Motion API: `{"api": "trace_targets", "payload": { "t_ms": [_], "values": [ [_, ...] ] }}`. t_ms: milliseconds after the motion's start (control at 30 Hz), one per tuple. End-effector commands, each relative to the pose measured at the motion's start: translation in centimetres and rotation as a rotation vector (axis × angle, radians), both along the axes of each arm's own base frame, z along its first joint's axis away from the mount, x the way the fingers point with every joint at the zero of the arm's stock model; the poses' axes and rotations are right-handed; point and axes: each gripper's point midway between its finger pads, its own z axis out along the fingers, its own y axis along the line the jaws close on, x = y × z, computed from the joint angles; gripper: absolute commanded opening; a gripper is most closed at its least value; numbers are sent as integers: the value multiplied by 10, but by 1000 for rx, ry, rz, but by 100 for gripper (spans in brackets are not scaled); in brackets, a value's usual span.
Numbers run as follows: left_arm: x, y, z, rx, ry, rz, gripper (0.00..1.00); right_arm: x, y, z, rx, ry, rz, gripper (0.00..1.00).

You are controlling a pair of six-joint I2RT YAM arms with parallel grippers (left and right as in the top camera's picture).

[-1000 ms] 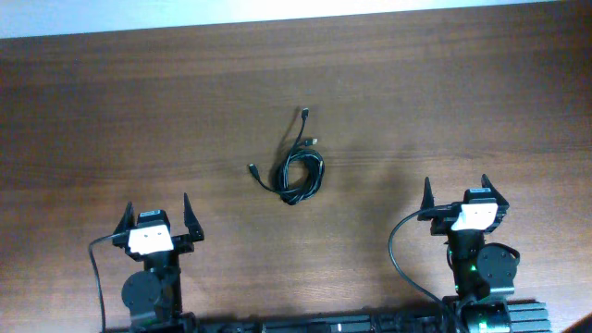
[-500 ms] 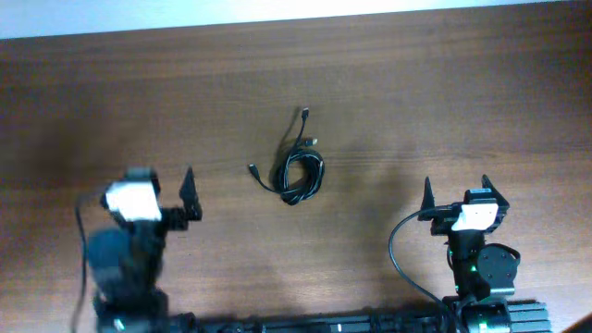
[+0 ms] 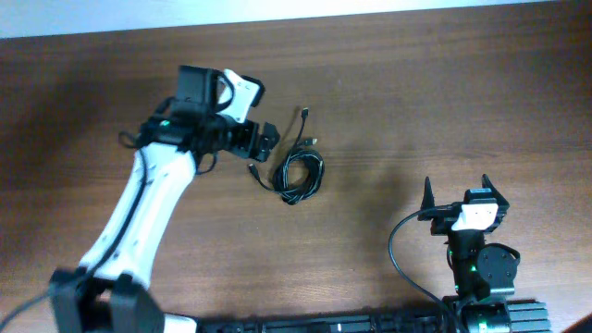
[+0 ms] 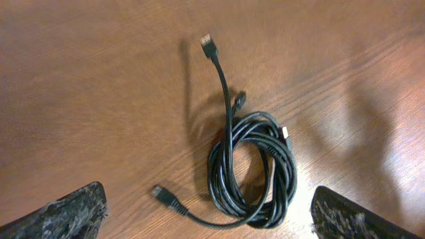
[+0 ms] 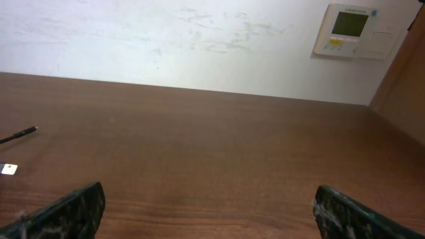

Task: Untangle cables
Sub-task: 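Reach the left gripper to the black cable coil and grasp it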

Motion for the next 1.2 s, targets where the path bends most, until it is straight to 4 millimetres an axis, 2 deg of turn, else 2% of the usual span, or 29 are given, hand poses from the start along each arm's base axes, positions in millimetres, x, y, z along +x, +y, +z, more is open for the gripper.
{"api": "trace_targets", "payload": {
  "t_ms": [0, 100, 167, 200, 267, 333, 433, 533, 700, 767, 833, 900, 967, 1000, 1033, 1067, 1100, 1133, 1167],
  "values": [
    [1, -23, -37, 18, 79, -70, 97, 0, -1, -3, 0, 3, -8, 99],
    [-4, -43, -73, 40, 148, -118, 86, 0, -1, -3, 0, 3, -8, 98],
    [-8, -60, -96, 54, 180, -159, 84, 0, -1, -3, 0, 3, -8, 98],
    [-11, -71, -108, 62, 187, -186, 78, 0, -1, -3, 0, 3, -8, 99],
    [-12, -84, -122, 73, 187, -214, 73, 0, -1, -3, 0, 3, -8, 99],
    [-12, -88, -141, 129, 183, -220, 61, 0, -1, -3, 0, 3, -8, 99],
    [-16, -87, -163, 214, 195, -216, 34, 0, -1, -3, 0, 3, -8, 99],
    [-4, -67, -167, 303, 182, -69, 1, 0, -1, -3, 0, 3, -8, 99],
    [-6, -61, -161, 314, 218, -11, 0, 0, -1, -3, 0, 3, -8, 99],
    [-2, -62, -151, 319, 207, -7, 0, 0, -1, -3, 0, 3, -8, 99],
    [10, -57, -129, 359, 183, 31, 0, 0, -1, -3, 0, 3, -8, 99],
    [15, -39, -117, 395, 212, 243, 0, 0, -1, -3, 0, 3, -8, 98],
    [-2, -26, -120, 340, 348, 564, 0, 0, -1, -3, 0, 3, -8, 99],
    [-5, -25, -120, 333, 366, 602, 0, 0, -1, -3, 0, 3, -8, 99],
    [-6, -26, -120, 330, 369, 603, 1, 0, -1, -3, 0, 3, -8, 99],
    [-5, -27, -120, 330, 367, 602, 24, 0, -1, -3, 0, 3, -8, 98],
    [-6, -27, -120, 330, 368, 602, 72, 0, -1, -3, 0, 3, -8, 99],
    [-7, -26, -120, 346, 366, 570, 89, 0, -1, -3, 0, 3, -8, 99],
    [-7, -26, -120, 389, 341, 450, 100, 0, -1, -3, 0, 3, -8, 99]
  ]
}}
